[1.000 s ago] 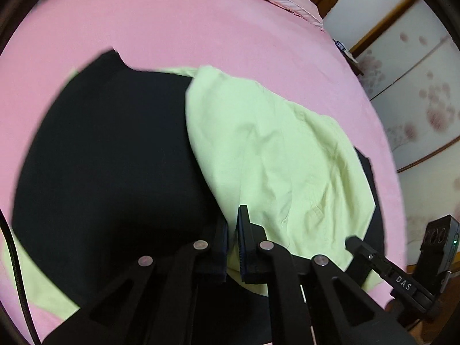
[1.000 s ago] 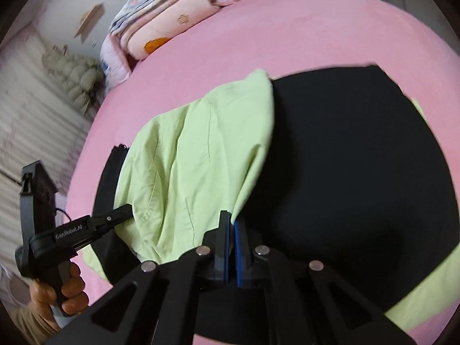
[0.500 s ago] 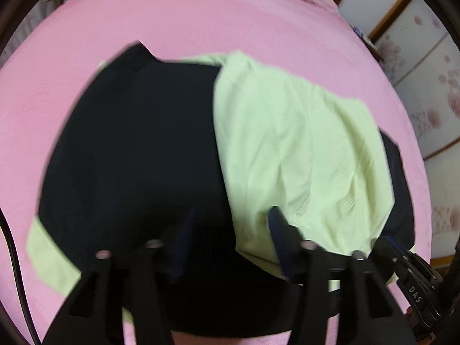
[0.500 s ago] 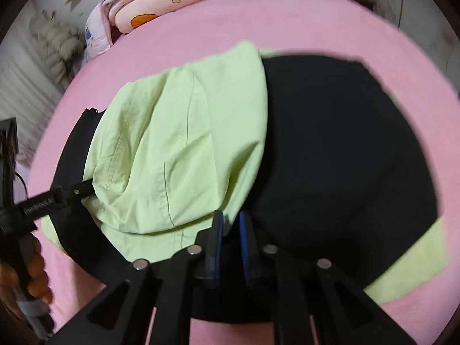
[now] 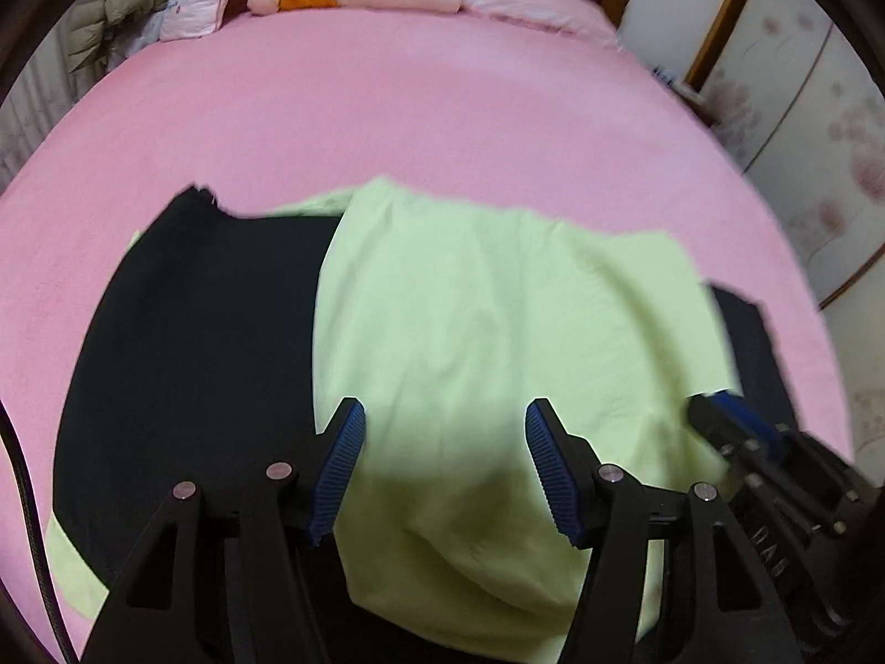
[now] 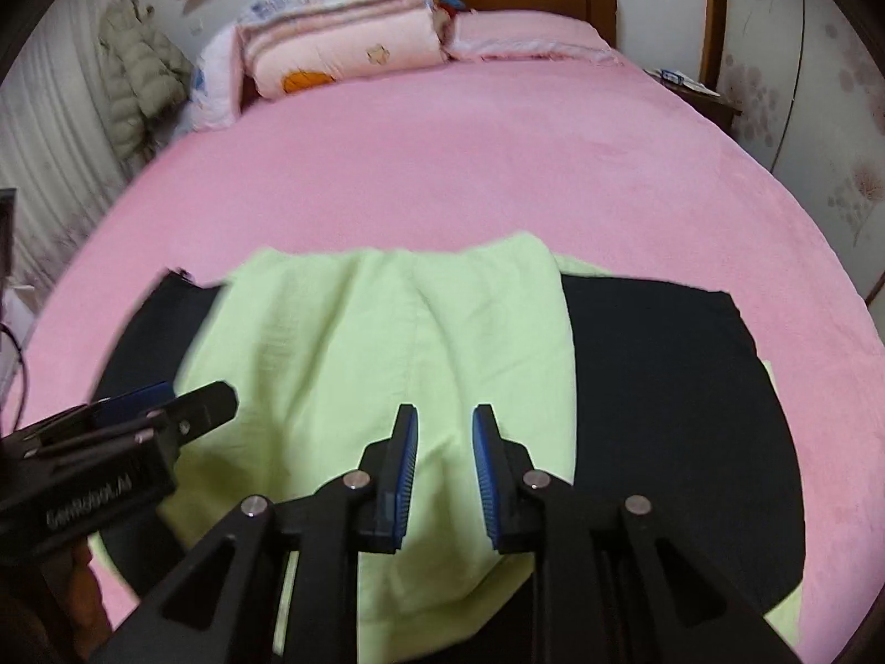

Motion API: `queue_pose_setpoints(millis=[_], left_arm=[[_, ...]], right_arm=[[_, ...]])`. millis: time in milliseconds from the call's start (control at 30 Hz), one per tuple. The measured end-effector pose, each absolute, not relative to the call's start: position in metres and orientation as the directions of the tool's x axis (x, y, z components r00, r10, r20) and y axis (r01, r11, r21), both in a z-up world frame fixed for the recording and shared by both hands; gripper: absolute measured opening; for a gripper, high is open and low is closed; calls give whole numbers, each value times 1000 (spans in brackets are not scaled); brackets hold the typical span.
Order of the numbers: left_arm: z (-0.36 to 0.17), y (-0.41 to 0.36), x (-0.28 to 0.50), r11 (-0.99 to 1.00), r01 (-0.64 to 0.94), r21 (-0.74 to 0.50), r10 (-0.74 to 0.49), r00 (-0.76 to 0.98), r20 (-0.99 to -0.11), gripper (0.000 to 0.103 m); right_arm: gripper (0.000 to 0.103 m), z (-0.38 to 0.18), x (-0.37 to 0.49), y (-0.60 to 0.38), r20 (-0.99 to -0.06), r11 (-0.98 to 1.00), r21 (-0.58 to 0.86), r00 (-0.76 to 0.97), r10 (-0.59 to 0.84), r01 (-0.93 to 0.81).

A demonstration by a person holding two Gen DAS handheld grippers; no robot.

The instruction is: Fold large clothes

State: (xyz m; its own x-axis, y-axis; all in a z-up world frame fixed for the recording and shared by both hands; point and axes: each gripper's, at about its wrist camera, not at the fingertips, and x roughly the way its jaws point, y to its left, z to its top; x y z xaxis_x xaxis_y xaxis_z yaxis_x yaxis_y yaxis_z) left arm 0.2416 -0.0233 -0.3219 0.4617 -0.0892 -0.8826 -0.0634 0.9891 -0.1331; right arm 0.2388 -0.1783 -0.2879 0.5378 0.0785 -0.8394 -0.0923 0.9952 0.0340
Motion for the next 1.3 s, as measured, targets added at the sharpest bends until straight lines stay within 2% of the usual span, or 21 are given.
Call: queue_pose_setpoints(millis=[100, 167, 400, 500, 600, 767, 967, 1300], left_arm=[[-341, -17, 243, 991, -68, -112, -72, 430, -900, 59], [-344, -15, 242, 993, -48, -107, -76, 431, -899, 59], [-338, -17, 246, 994, -39, -107, -81, 419, -905, 60], [-326, -14, 246, 989, -68, -128, -91, 394, -915, 65], [-305, -5, 236, 986, -91, -143, -96, 392, -915, 80], [-262, 4, 218, 975, -116, -187, -129, 390, -912, 81], [-222, 19, 179, 974, -131, -186, -124, 381, -916, 81], [-201, 50, 134, 933, -229, -277, -188, 345, -920, 81]], right_arm=[[21, -311, 241, -193, -865, 998, -23, 502, 12, -63], [28, -321, 235, -207, -867, 998, 19, 496, 47, -61], [33, -319, 227, -206, -880, 998, 16, 473, 39, -52], [33, -307, 225, -207, -889, 999, 50, 455, 51, -14], [33, -288, 217, -210, -883, 993, 120, 459, 100, 15], [38, -251, 199, -206, -882, 984, 175, 447, 148, 20], [38, -215, 176, -192, -882, 985, 170, 441, 169, -37], [38, -176, 145, -155, -864, 967, 197, 438, 248, -159]])
